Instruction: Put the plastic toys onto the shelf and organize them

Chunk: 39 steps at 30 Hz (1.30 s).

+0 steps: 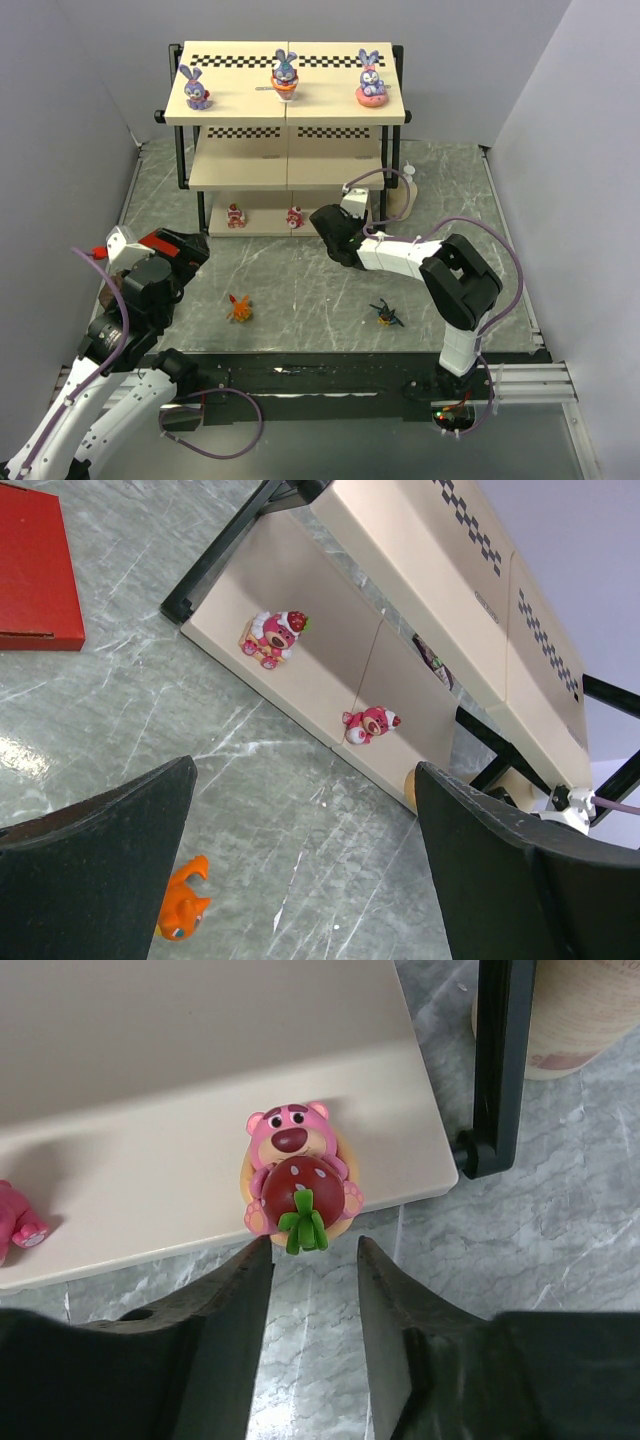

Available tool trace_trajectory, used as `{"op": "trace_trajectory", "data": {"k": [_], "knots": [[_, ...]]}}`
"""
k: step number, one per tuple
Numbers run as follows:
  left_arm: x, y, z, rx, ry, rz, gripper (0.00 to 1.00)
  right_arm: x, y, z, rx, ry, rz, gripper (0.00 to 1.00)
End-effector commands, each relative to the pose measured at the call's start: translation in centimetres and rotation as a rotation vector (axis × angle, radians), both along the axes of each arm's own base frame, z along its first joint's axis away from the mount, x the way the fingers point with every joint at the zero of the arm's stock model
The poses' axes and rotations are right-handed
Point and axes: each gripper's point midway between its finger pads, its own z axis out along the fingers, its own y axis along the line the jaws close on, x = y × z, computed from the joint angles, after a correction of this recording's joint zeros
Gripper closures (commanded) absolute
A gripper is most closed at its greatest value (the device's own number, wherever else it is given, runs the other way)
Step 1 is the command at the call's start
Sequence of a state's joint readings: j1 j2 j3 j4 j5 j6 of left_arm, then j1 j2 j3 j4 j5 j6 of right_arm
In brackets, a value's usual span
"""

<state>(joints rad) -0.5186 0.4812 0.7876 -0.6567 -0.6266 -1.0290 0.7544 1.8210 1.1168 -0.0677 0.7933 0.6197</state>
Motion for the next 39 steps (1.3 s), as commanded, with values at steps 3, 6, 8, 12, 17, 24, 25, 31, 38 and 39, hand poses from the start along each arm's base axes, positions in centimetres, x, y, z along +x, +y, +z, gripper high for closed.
{"op": "trace_trajectory", "data": {"k": [3, 6, 8, 12, 17, 24, 25, 31, 38, 39], "knots": [[-0.1, 0.5, 0.7, 0.006, -0.022, 0.017, 0.04, 0.8, -0.4, 3.6, 0.073, -0.09, -0.033, 0.41], [-0.1, 0.5, 0.7, 0.004, -0.022, 0.015, 0.04, 0.4, -0.5, 4.3, 0.094, -0.1, -0.025, 0.36], [-0.1, 0.4, 0.7, 0.001, -0.026, 0.013, 0.04, 0.0, -0.7, 4.3, 0.11, -0.101, -0.022, 0.34], [-0.2, 0.4, 0.7, 0.0, -0.023, 0.01, 0.04, -0.9, -1.0, 5.4, 0.163, -0.116, -0.018, 0.32], [-0.2, 0.3, 0.5, -0.002, -0.022, 0.006, 0.04, -3.0, -1.1, 4.7, 0.255, -0.091, 0.005, 0.34], [-0.4, 0.5, 0.7, -0.014, -0.034, 0.014, 0.04, -5.6, -1.0, 4.4, 0.472, -0.113, 0.025, 0.91], [-0.5, 0.6, 0.7, -0.018, -0.039, 0.016, 0.04, -5.5, -1.0, 4.1, 0.482, -0.113, 0.027, 0.96], [-0.6, 0.8, 1.3, -0.027, -0.06, 0.02, 0.04, -4.2, -0.6, 1.4, 0.539, -0.052, 0.023, 1.0], [-0.6, 1.1, 1.8, -0.012, -0.065, 0.034, 0.04, -1.2, -0.7, 0.6, 0.579, -0.08, 0.02, 1.0], [-0.5, 1.1, 1.8, -0.011, -0.065, 0.034, 0.04, -0.7, -0.9, 0.7, 0.585, -0.09, 0.016, 1.0]]}}
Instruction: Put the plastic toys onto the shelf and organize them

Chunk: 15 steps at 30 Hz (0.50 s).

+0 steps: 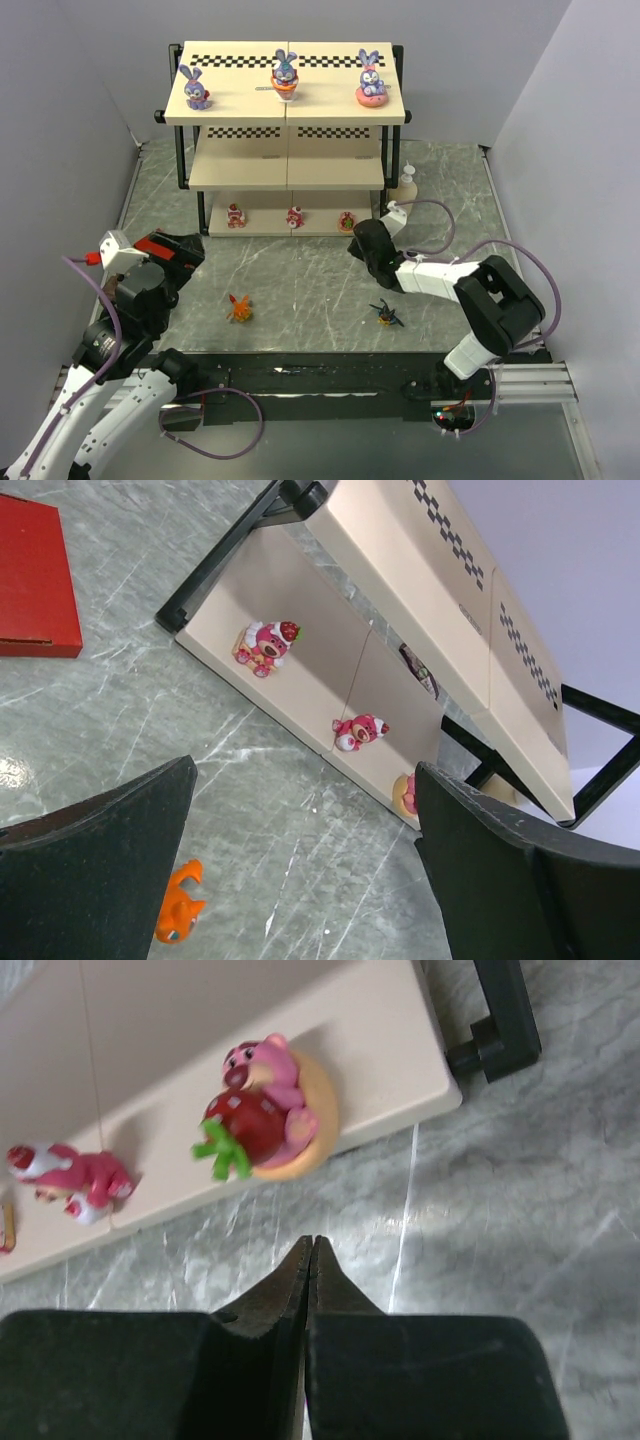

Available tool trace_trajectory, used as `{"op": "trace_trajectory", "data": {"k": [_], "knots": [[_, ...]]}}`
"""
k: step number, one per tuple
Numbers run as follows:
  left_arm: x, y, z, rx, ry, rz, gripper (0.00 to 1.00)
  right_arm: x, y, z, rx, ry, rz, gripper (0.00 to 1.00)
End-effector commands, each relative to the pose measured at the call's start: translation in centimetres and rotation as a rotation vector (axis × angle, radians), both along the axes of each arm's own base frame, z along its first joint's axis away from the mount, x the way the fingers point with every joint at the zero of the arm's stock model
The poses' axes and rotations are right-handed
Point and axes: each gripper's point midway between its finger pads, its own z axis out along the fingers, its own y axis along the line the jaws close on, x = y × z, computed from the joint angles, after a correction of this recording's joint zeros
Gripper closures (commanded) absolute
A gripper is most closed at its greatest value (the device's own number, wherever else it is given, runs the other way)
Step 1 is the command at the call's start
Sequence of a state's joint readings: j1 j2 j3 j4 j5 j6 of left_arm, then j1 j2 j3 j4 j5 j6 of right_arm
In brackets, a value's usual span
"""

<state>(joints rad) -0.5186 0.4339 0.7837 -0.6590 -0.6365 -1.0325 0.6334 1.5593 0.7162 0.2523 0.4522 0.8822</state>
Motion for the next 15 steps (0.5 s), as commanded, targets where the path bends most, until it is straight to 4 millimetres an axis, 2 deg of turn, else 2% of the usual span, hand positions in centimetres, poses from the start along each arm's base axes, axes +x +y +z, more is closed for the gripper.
{"op": "trace_trajectory", "data": {"k": [1, 15], "knots": [[0.2, 0.5, 1.1, 0.012, -0.024, 0.026, 0.04, 3.0, 1.0, 2.0, 0.084, -0.085, -0.004, 1.0], [0.6, 0.4, 1.1, 0.021, -0.016, 0.034, 0.04, 5.7, 1.1, 1.4, 0.122, -0.094, -0.048, 1.0]]}}
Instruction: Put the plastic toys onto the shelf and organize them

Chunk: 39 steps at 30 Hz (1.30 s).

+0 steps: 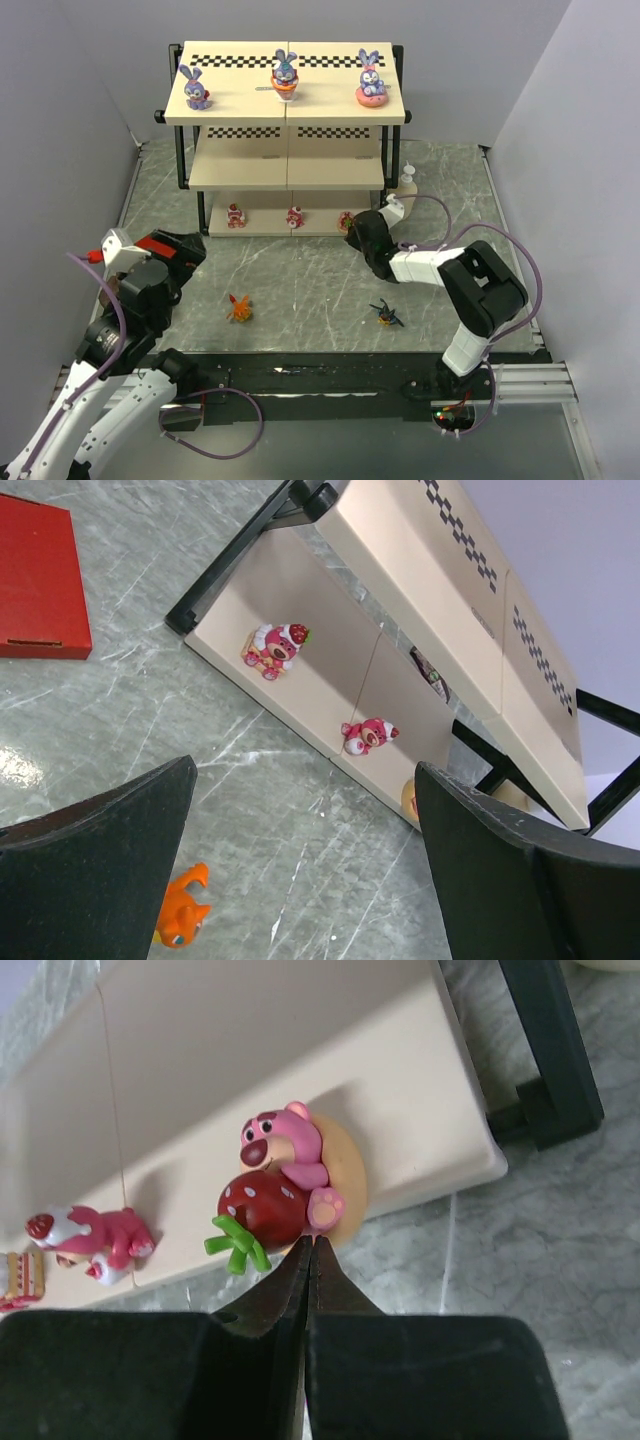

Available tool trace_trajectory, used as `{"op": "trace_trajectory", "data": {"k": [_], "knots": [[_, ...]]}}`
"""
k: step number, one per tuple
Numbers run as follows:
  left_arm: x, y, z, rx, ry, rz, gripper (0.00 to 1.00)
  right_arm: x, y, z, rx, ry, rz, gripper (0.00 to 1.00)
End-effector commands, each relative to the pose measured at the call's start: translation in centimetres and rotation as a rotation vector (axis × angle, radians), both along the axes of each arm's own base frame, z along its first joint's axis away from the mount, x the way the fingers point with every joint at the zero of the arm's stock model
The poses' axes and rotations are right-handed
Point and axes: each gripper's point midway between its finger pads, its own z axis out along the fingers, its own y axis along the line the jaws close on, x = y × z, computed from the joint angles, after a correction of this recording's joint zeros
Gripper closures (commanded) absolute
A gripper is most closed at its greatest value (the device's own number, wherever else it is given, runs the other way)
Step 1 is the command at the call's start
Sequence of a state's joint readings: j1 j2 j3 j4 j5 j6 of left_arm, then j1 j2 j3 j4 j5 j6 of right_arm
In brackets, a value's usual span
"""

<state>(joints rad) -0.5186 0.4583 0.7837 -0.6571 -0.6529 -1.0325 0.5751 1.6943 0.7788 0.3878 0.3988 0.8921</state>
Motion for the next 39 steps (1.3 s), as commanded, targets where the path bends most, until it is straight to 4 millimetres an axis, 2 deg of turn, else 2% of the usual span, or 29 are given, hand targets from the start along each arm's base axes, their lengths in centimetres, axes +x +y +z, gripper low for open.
{"op": "trace_trajectory", "data": {"k": [1, 15, 18, 20, 21, 22, 24, 25, 27, 28, 29, 30, 33, 34, 35, 36, 37, 39], "knots": [[0.3, 0.4, 1.5, 0.008, -0.031, 0.019, 0.04, 2.2, 0.4, 2.0, 0.06, -0.058, -0.038, 1.0], [0.4, 0.3, 1.4, 0.011, -0.025, 0.019, 0.04, 3.5, 0.4, 1.4, 0.058, -0.043, -0.054, 1.0], [0.4, 0.3, 1.3, 0.011, -0.023, 0.02, 0.04, 2.9, 0.1, 1.3, 0.057, -0.04, -0.053, 1.0], [0.4, 0.2, 1.2, 0.01, -0.021, 0.019, 0.04, 2.6, -0.2, 2.4, 0.06, -0.066, -0.053, 1.0], [0.4, 0.2, 1.3, 0.005, -0.025, 0.016, 0.04, 2.1, -0.4, 2.2, 0.05, -0.062, -0.048, 1.0], [0.4, 0.1, 1.3, 0.003, -0.025, 0.014, 0.04, 1.8, -0.4, 3.2, 0.056, -0.079, -0.041, 1.0], [0.3, 0.0, 1.3, -0.005, -0.027, 0.008, 0.04, 0.9, -0.9, 3.3, 0.037, -0.071, -0.044, 1.0], [0.3, 0.0, 1.3, -0.006, -0.027, 0.005, 0.04, 0.6, -0.9, 4.3, 0.044, -0.085, -0.042, 1.0], [0.2, -0.1, 1.3, -0.011, -0.029, -0.002, 0.04, -0.6, -1.2, 4.2, 0.019, -0.066, -0.042, 1.0], [0.2, -0.2, 1.3, -0.014, -0.03, -0.008, 0.04, -1.0, -1.4, 5.4, 0.028, -0.081, -0.044, 1.0], [0.1, -0.2, 1.4, -0.015, -0.03, -0.011, 0.04, -1.4, -1.6, 5.6, 0.018, -0.071, -0.044, 0.98], [-0.1, -0.2, 1.4, -0.016, -0.031, -0.013, 0.04, -2.3, -1.9, 5.3, -0.012, -0.032, -0.044, 0.94], [-0.5, -0.2, 1.6, -0.013, -0.032, -0.03, 0.04, -3.9, -2.2, 7.2, -0.048, -0.006, -0.043, 0.66], [-0.6, -0.2, 1.6, -0.011, -0.03, -0.035, 0.04, -5.6, -3.9, 6.7, -0.125, 0.051, -0.074, 0.46], [-0.8, -0.3, 1.6, -0.007, -0.027, -0.048, 0.04, -6.3, -4.3, 7.0, -0.152, 0.054, -0.09, 0.38], [-0.9, -0.4, 1.4, -0.003, -0.022, -0.055, 0.04, -7.4, -4.2, 7.8, -0.169, 0.047, -0.08, 0.27], [-1.0, -0.4, 1.4, -0.003, -0.023, -0.062, 0.04, -8.8, -5.5, 7.3, -0.243, 0.082, -0.109, 0.22], [-1.2, -0.6, 1.2, 0.003, -0.024, -0.086, 0.04, -10.7, -6.2, 7.6, -0.26, 0.099, -0.134, 0.11]]}}
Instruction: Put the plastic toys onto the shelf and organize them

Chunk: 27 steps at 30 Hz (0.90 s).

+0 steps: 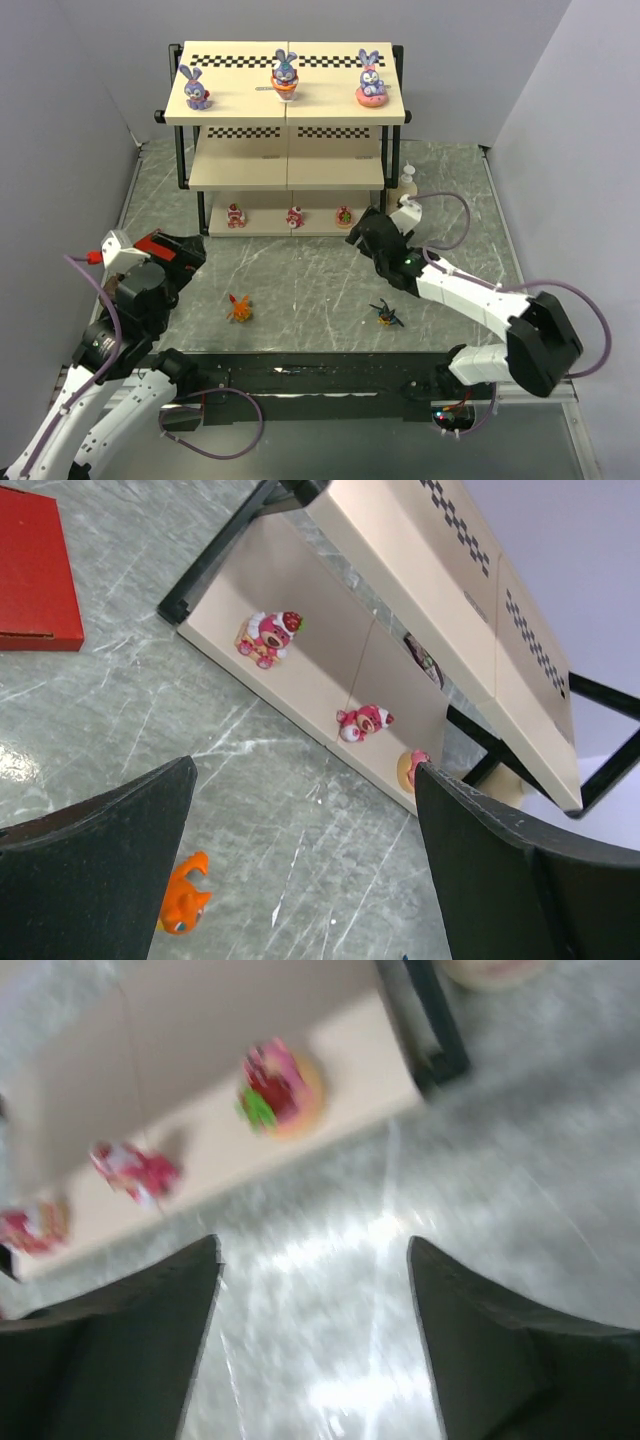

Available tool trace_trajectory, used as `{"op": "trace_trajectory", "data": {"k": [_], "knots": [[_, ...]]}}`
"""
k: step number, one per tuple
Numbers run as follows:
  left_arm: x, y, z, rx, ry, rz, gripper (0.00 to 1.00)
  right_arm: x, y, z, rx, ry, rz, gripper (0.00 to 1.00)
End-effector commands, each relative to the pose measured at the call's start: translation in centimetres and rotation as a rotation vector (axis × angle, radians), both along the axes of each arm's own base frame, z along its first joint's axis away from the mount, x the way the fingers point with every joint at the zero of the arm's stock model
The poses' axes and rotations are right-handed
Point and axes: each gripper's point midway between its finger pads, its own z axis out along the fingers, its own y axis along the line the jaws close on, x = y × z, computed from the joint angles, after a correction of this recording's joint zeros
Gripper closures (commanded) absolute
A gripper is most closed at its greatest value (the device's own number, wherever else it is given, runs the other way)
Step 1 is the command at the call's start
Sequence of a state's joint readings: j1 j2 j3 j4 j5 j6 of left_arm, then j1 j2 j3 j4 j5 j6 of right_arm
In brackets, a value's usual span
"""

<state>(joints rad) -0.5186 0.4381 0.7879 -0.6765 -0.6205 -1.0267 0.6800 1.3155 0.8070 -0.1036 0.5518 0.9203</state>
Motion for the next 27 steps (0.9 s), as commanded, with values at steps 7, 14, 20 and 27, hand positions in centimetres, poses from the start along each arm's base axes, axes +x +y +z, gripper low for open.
{"op": "trace_trajectory", "data": {"k": [7, 14, 20, 27], "knots": [[-1.7, -0.9, 0.8, 0.044, -0.037, -0.133, 0.04, -12.4, -7.2, -1.6, -0.268, 0.266, -0.206, 0.03], [-2.1, -2.2, -0.3, 0.051, -0.033, -0.222, 0.04, -18.2, -8.4, -4.1, -0.335, 0.42, -0.26, 0.06], [-2.4, -2.5, 0.1, 0.058, -0.052, -0.247, 0.04, -18.9, -7.0, -5.4, -0.29, 0.405, -0.243, 0.15], [-2.3, -2.5, 0.0, 0.067, -0.045, -0.253, 0.04, -18.2, -6.1, -6.6, -0.235, 0.359, -0.206, 0.29]]}}
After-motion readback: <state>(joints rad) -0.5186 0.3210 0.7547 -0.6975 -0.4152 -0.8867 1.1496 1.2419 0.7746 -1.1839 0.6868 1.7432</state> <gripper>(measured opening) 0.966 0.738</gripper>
